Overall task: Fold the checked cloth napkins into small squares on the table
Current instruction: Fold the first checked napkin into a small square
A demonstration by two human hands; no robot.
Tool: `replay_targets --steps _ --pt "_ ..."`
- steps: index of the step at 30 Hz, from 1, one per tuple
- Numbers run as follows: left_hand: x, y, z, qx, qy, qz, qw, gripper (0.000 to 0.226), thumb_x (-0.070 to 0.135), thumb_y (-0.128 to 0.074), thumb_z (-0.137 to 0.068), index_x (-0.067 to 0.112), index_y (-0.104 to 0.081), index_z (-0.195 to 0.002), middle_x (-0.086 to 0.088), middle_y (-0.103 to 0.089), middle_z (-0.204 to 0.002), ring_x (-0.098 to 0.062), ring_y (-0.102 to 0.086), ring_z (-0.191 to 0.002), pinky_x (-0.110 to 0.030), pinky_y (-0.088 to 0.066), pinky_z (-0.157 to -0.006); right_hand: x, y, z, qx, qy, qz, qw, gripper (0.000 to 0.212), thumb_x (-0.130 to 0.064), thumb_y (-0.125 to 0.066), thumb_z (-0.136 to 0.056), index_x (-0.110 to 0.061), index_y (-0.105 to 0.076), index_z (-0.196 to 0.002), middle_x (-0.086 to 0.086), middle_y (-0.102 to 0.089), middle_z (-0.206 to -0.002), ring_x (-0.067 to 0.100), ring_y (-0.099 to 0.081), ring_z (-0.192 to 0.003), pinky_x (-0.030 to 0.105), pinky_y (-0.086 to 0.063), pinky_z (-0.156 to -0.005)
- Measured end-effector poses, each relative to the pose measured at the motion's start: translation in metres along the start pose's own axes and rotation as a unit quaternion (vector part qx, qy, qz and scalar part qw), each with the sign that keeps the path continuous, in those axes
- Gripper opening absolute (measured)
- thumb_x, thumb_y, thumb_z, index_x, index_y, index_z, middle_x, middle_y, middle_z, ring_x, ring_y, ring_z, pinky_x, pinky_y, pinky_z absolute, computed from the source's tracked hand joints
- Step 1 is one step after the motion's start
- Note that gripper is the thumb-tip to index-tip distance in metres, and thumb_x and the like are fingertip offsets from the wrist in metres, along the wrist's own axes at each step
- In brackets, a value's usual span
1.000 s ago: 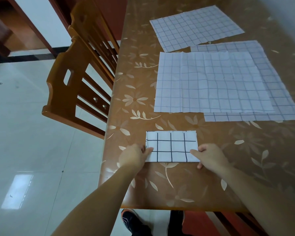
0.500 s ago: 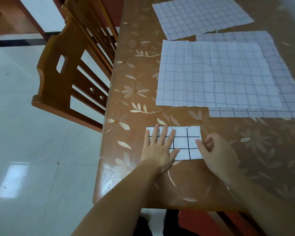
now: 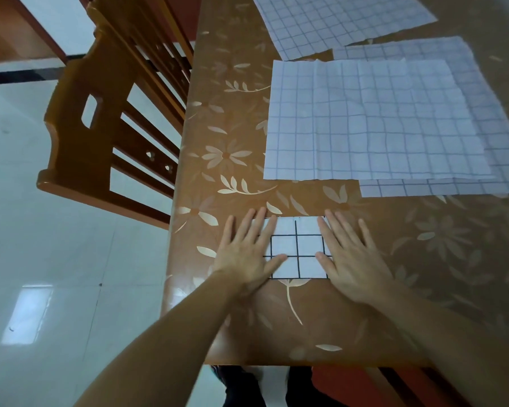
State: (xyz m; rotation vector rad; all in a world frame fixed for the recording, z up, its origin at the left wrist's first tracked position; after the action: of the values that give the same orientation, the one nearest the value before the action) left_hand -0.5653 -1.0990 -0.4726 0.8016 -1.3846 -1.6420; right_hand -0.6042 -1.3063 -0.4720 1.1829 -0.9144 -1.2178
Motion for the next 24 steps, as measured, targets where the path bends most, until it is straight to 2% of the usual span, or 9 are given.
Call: replay_targets --steps 6,8,11,12,14,15,18,20,24 --pt "-0.014 0.004 0.008 -0.016 0.032 -0.017 0.999 0.075 0.071 0.01 -0.087 0.026 0.02 -0.147 0.004 0.02 -0.155 -0.019 0.016 -0.147 -0.049 0.011 -0.117 -0.004 0.01 -0.001 -0.04 -0.007 0.024 0.999 0.07 -0.056 -0.004 -0.094 -0.019 0.0 -0.153 0.0 0.007 -0.161 0.016 0.008 -0.148 0.047 0.007 -0.117" --pt "-0.008 0.008 0.017 -0.005 0.081 0.025 0.996 0.071 0.063 0.0 -0.093 0.024 0.013 -0.151 0.002 0.011 -0.16 -0.018 0.011 -0.148 -0.047 0.007 -0.118 -0.013 0.026 0.003 -0.024 -0.011 0.043 0.999 0.068 -0.052 -0.014 -0.096 -0.016 -0.005 -0.153 0.005 0.003 -0.162 0.023 0.001 -0.149 0.05 0.005 -0.117" --pt "-0.002 0.009 0.041 0.01 0.159 0.122 0.98 0.059 0.044 -0.013 -0.101 0.023 0.001 -0.154 0.001 -0.001 -0.163 -0.015 0.006 -0.149 -0.043 0.005 -0.119 -0.054 0.047 0.021 0.063 0.073 0.023 0.995 0.064 -0.046 -0.044 -0.088 -0.011 -0.045 -0.141 0.01 -0.042 -0.149 0.029 -0.041 -0.136 0.051 -0.021 -0.111" --pt "0.0 0.009 0.049 0.011 0.165 0.137 0.977 0.057 0.041 -0.014 -0.101 0.023 -0.001 -0.154 0.001 -0.002 -0.163 -0.015 0.005 -0.149 -0.043 0.004 -0.119 -0.071 0.049 0.027 0.087 0.117 0.013 0.989 0.06 -0.045 -0.055 -0.082 -0.012 -0.056 -0.132 0.007 -0.056 -0.136 0.027 -0.053 -0.125 0.048 -0.031 -0.105" --pt "0.002 0.012 0.063 0.013 0.171 0.161 0.972 0.055 0.037 -0.016 -0.102 0.025 -0.004 -0.154 0.002 -0.003 -0.163 -0.014 0.003 -0.149 -0.043 0.001 -0.119 -0.101 0.049 0.033 0.072 0.18 0.009 0.981 0.045 -0.04 -0.071 -0.072 -0.017 -0.066 -0.111 0.001 -0.066 -0.109 0.022 -0.063 -0.099 0.04 -0.048 -0.089" --pt "0.001 0.014 0.07 0.015 0.18 0.175 0.968 0.054 0.036 -0.017 -0.102 0.026 -0.006 -0.154 0.002 -0.004 -0.163 -0.014 0.002 -0.149 -0.043 0.0 -0.119 -0.114 0.049 0.03 0.045 0.197 0.019 0.979 0.038 -0.035 -0.072 -0.072 -0.018 -0.065 -0.106 0.001 -0.066 -0.103 0.022 -0.062 -0.093 0.038 -0.049 -0.083" --pt "-0.012 0.019 0.089 0.026 0.218 0.209 0.953 0.052 0.038 -0.02 -0.102 0.031 -0.013 -0.152 0.006 -0.01 -0.162 -0.017 -0.004 -0.148 -0.045 -0.005 -0.12 -0.141 0.047 0.016 -0.047 0.201 0.079 0.975 0.023 -0.018 -0.056 -0.086 -0.013 -0.059 -0.108 0.008 -0.06 -0.106 0.029 -0.059 -0.096 0.04 -0.044 -0.081" --pt "-0.021 0.02 0.101 0.031 0.23 0.216 0.948 0.048 0.037 -0.022 -0.102 0.036 -0.019 -0.15 0.008 -0.017 -0.16 -0.018 -0.01 -0.147 -0.047 -0.008 -0.119 -0.156 0.053 0.004 -0.055 0.192 0.138 0.97 0.016 -0.014 -0.057 -0.085 -0.014 -0.064 -0.099 0.006 -0.065 -0.098 0.027 -0.065 -0.087 0.034 -0.043 -0.07" --pt "-0.026 0.02 0.118 0.039 0.219 0.222 0.949 0.046 0.029 -0.025 -0.101 0.04 -0.025 -0.146 0.012 -0.026 -0.154 -0.013 -0.017 -0.143 -0.043 -0.007 -0.118 -0.187 0.037 -0.011 -0.111 0.238 0.175 0.949 0.026 0.004 -0.047 -0.088 -0.009 -0.065 -0.102 0.008 -0.067 -0.106 0.03 -0.064 -0.096 0.039 -0.048 -0.08"
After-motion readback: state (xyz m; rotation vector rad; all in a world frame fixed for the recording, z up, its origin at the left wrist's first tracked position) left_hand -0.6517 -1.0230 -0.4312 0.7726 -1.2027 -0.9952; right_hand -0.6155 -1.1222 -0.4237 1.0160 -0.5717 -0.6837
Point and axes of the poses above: each hand's wrist, its own z-axis away from the middle knuckle, its own y-axis out of the back of the hand, x = y × z, the point moved 5 cm from there along -z, towards the middle knuckle
